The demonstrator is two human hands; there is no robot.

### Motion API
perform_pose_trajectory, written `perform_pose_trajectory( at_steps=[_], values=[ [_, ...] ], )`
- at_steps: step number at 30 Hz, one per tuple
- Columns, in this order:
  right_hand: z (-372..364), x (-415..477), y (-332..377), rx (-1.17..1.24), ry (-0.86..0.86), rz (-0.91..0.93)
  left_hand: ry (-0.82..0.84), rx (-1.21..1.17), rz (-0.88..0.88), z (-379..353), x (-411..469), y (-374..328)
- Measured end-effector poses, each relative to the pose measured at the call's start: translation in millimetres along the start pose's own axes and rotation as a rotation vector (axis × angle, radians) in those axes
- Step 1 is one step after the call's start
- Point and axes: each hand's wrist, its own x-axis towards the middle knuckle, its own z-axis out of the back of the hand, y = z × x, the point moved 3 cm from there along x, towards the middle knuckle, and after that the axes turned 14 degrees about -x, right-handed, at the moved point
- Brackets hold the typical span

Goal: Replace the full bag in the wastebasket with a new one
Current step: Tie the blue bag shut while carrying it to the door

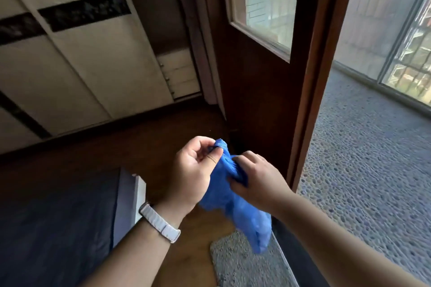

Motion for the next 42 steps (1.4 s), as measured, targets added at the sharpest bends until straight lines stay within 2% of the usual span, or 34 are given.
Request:
perform_pose_trajectory(
  at_steps=[8, 17, 29, 35, 42],
  values=[
    [-60, 99, 3, 0.019, 0.075, 0.061, -0.095, -0.032, 0.004, 59, 84, 40],
    [-134, 265, 13, -0.079, 0.147, 0.074, -0.144, -0.187, 0.034, 151, 230, 82],
    [-180, 414, 11, -0.090, 0.105, 0.084, -0.135, -0.293, -0.029, 220, 367, 91],
    [-223, 483, -7, -0.030, 0.147, 0.132, -0.185, -0.198, -0.021, 246, 428, 113],
    [-264, 605, -24, 0.077, 0.149, 0.229, -0.313, -0.131, -0.048, 275, 537, 119]
  ],
)
